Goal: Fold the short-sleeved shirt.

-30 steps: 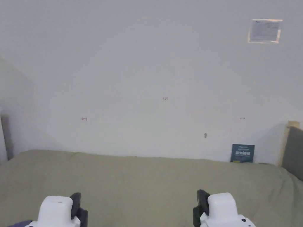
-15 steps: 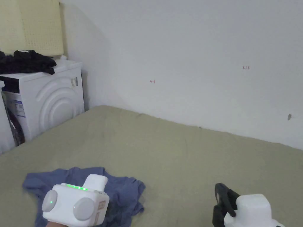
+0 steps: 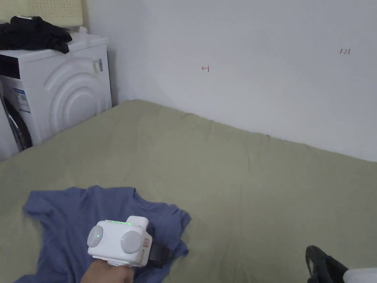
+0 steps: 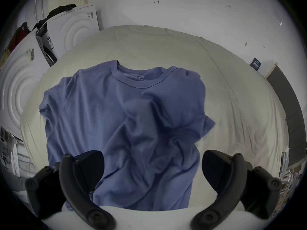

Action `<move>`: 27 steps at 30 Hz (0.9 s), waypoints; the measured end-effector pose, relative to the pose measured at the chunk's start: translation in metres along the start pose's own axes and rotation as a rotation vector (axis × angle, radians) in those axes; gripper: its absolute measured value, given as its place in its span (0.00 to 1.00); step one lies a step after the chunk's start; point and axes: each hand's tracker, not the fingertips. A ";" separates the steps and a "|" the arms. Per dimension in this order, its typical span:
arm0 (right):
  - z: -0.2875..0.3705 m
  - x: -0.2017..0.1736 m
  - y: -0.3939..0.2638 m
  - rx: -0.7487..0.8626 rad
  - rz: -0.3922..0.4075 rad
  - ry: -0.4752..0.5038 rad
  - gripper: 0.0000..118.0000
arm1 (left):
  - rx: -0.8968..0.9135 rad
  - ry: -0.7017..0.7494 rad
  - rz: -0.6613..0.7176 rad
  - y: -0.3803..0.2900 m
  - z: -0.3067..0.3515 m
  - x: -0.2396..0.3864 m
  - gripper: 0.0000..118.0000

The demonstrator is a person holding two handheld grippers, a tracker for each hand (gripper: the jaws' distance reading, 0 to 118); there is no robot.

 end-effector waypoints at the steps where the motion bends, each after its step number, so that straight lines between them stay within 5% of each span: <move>1: -0.001 -0.001 -0.002 -0.004 0.003 -0.001 0.00 | -0.009 0.013 0.000 -0.001 -0.007 0.004 1.00; 4: -0.003 0.000 -0.005 -0.016 0.006 -0.002 0.00 | -0.083 0.090 -0.047 -0.009 -0.030 0.007 1.00; 6: -0.004 0.000 -0.006 -0.024 0.004 -0.005 0.00 | -0.108 0.142 -0.094 -0.014 -0.039 0.007 0.91; 7: -0.003 0.001 -0.006 -0.032 0.007 -0.007 0.00 | -0.016 0.062 -0.084 -0.018 -0.026 0.002 0.76; 8: -0.002 0.002 -0.006 -0.036 0.010 -0.007 0.00 | 0.010 0.051 -0.073 -0.017 -0.020 0.001 0.29; 9: 0.000 0.003 -0.007 -0.035 0.014 -0.006 0.00 | 0.058 0.097 -0.048 -0.016 -0.010 -0.001 0.04; 13: 0.006 0.006 -0.008 -0.019 -0.009 -0.012 0.00 | 0.015 0.019 0.022 -0.017 -0.004 -0.029 0.05; 18: 0.021 0.018 -0.008 -0.005 -0.038 -0.030 0.00 | 0.175 -0.118 0.049 -0.013 0.015 -0.017 0.06; 27: 0.078 0.079 -0.019 0.015 -0.103 -0.153 0.00 | 0.347 -0.360 -0.098 0.024 0.071 0.132 0.05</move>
